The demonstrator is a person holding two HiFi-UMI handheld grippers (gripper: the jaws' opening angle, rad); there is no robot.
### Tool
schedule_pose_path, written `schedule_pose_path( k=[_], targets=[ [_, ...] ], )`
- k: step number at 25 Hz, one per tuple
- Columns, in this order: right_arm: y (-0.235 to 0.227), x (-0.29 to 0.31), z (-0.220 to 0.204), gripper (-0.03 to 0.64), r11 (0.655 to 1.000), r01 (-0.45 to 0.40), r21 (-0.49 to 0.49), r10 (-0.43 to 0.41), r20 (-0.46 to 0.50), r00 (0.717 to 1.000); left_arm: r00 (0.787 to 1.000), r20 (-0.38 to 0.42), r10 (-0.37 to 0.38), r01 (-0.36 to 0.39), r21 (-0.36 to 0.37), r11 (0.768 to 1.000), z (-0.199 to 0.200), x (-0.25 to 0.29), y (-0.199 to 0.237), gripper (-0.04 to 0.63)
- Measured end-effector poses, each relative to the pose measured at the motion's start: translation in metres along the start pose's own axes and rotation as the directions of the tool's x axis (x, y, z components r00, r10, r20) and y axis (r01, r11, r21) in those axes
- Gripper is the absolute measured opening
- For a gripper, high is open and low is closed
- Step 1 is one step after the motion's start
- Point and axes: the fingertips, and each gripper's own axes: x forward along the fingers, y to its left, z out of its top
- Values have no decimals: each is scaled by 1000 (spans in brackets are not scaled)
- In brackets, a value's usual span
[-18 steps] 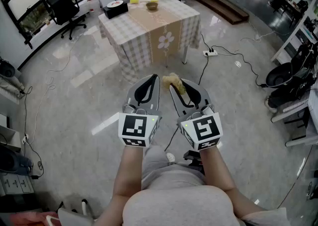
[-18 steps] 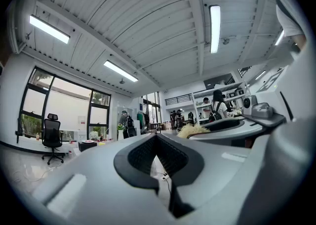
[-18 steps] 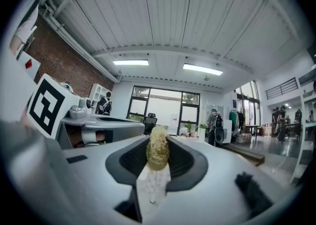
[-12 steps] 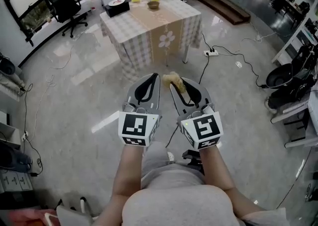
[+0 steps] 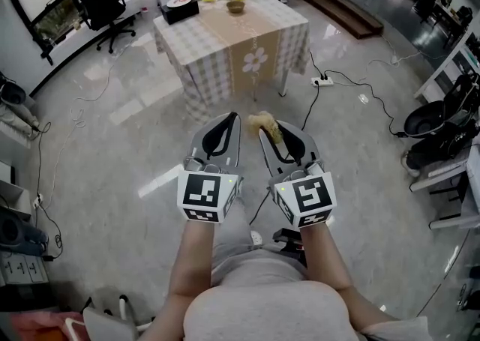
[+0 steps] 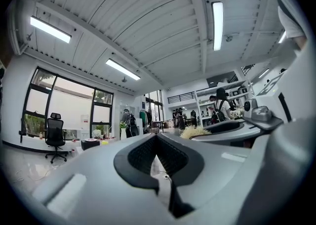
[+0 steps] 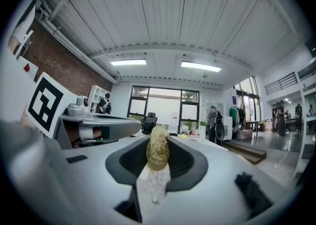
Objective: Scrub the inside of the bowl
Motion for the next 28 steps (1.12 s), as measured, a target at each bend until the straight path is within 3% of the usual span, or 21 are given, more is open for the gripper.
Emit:
schedule_pose_path(
  k=[14, 28],
  targets=[
    [-38, 76, -5, 100, 1000, -5, 8, 5, -8, 1000, 999, -6, 34, -34, -52, 998, -14, 68, 62, 3],
    [-100, 187, -9, 100, 1000, -7, -1, 7, -8, 1000, 1000, -3, -6, 6, -38, 999, -26, 179, 123, 3]
  ],
)
